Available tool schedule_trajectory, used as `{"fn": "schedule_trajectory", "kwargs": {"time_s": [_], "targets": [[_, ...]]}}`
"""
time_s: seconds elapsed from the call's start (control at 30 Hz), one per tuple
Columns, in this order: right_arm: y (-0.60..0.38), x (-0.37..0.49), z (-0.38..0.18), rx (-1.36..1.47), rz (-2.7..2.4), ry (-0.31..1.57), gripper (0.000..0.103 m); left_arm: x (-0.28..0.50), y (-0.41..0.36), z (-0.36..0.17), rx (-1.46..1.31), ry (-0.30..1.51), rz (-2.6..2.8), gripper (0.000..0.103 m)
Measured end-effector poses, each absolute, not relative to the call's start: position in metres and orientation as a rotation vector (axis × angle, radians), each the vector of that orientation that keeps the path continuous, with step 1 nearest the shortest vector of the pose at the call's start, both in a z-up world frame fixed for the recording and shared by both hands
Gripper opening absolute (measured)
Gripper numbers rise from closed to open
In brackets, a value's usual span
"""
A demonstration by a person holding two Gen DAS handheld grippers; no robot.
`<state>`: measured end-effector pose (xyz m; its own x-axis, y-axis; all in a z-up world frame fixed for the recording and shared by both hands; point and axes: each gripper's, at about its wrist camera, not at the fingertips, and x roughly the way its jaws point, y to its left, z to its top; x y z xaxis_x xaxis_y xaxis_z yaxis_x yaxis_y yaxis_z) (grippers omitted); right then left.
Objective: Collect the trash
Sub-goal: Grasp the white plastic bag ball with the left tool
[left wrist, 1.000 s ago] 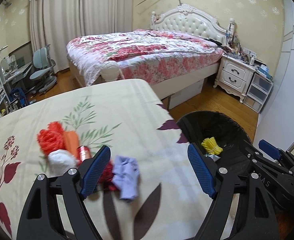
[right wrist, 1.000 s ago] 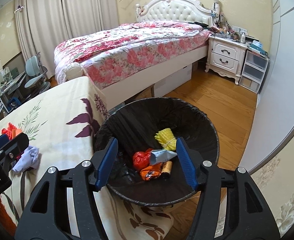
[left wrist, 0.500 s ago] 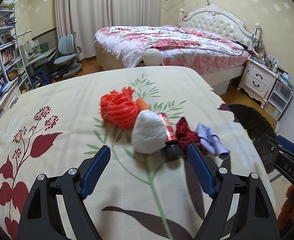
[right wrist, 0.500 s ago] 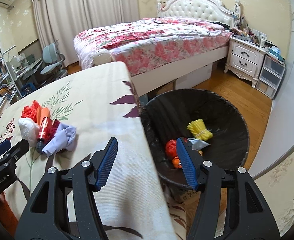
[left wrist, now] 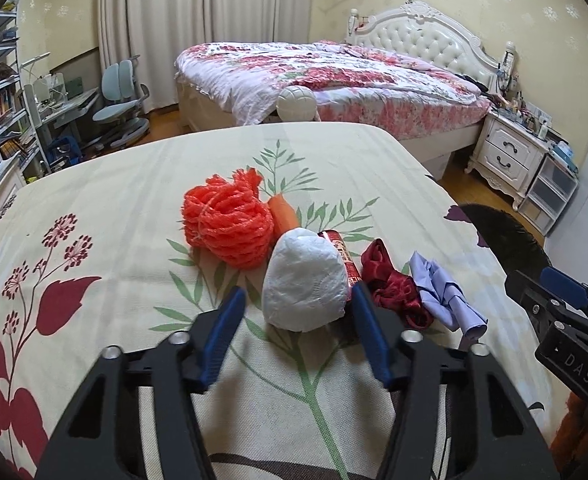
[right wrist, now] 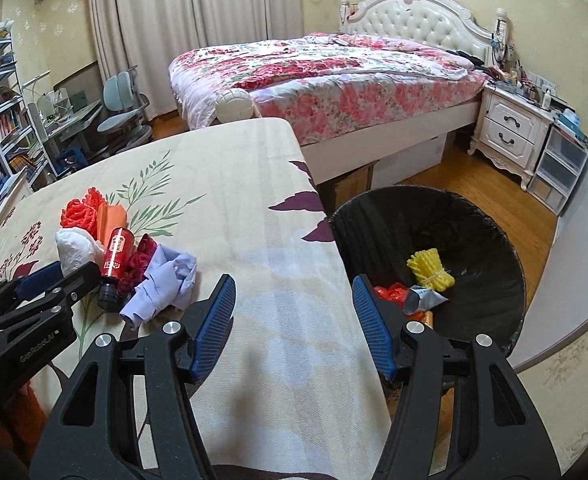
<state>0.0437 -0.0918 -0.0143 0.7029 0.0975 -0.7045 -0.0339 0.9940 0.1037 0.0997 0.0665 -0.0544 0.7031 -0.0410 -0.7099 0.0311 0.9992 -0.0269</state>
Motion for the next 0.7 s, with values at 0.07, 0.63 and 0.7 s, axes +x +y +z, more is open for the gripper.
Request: {"fn": "schedule_trajectory", "kwargs": {"time_s": [0.07,0.63,0.7], "targets": [[-0.09,0.044,-0.015,0.081,0.077,0.79,0.059,0.099,0.066,-0.055,-0.007,0.788,-0.051,0.04],[-0.048,0.044,-0.001,0.055,0.173,0.774,0.059,0.064,0.097,-0.037,-0.012,0.743,-0.018,0.036],[-0.041,0.048,-0.003,0.047,0.184,0.78,0.059,0.062,0.106,-0.037,-0.015,0.745,0.003,0.036]]}}
